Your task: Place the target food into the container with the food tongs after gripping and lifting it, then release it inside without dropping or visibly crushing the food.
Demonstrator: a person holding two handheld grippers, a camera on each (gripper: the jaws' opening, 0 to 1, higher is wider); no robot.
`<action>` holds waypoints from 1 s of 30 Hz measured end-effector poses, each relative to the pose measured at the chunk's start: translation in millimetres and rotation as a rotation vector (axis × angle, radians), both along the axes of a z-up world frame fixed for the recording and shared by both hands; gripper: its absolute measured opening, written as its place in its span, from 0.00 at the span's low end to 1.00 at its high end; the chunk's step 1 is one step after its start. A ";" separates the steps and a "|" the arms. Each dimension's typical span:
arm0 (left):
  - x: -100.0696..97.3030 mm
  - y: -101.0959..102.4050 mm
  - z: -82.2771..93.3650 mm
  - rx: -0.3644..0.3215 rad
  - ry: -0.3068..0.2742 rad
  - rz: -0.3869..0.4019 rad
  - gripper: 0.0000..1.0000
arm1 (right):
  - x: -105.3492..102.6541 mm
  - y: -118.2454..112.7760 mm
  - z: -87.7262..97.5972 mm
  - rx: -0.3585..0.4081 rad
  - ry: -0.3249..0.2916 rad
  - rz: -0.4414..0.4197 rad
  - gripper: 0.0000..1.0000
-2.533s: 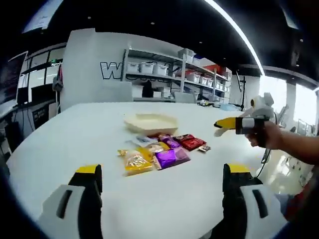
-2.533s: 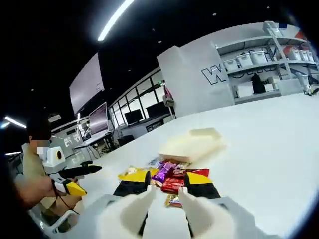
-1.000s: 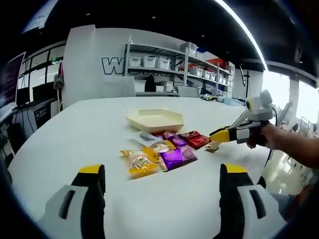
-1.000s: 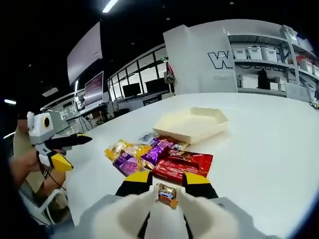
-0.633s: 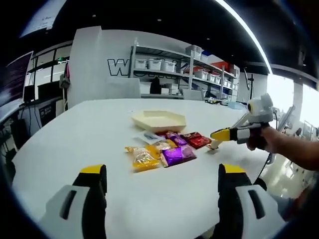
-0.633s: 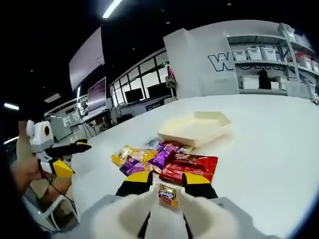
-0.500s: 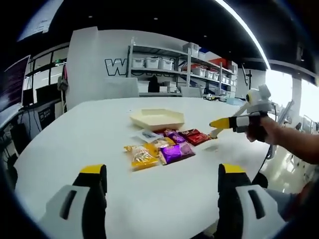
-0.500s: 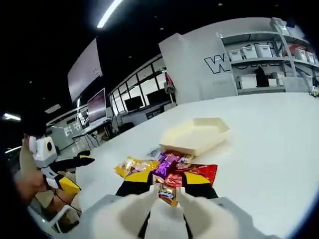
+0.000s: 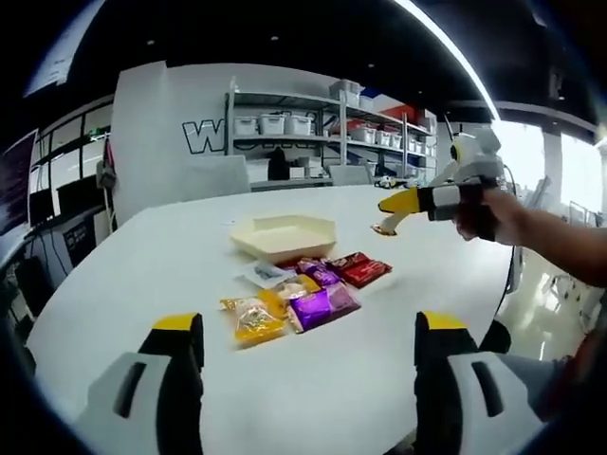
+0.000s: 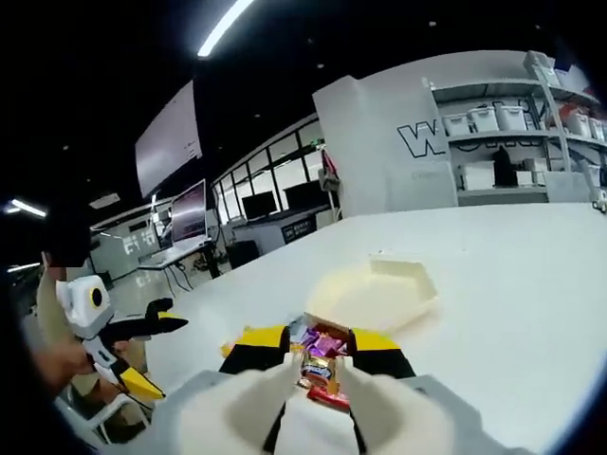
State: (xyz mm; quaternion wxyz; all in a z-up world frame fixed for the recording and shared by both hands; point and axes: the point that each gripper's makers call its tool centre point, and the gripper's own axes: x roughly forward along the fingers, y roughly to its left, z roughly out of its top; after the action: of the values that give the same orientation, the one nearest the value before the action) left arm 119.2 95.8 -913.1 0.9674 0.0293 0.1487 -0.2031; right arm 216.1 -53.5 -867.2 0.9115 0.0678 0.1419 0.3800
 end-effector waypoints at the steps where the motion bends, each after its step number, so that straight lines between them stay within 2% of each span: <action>1: 0.3 -0.7 -0.8 0.002 0.001 -0.001 0.90 | 1.4 0.6 1.8 -0.004 -0.003 0.002 0.18; 8: -0.2 -8.8 -2.6 0.007 0.000 -0.023 0.89 | 18.3 5.5 17.7 0.008 -0.007 0.012 0.18; 12: 0.0 -10.3 -2.5 0.007 -0.002 -0.025 0.88 | 25.1 8.6 20.0 -0.015 -0.020 0.013 0.17; 17: 0.3 -9.1 -2.3 0.009 -0.003 -0.026 0.88 | 36.4 9.4 19.2 -0.007 -0.007 0.008 0.17; 22: 0.0 -9.9 -2.3 0.005 -0.002 -0.026 0.88 | 37.7 10.9 6.8 -0.023 0.021 0.013 0.17; 30: 0.7 -13.6 -4.6 0.013 0.003 -0.036 0.87 | 38.4 8.9 -23.4 -0.057 0.066 0.012 0.18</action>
State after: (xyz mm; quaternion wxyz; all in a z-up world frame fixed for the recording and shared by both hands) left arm 120.0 82.2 -917.7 0.9631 0.0378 0.1509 -0.2195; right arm 254.6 -44.6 -890.5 0.9056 0.0538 0.1831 0.3788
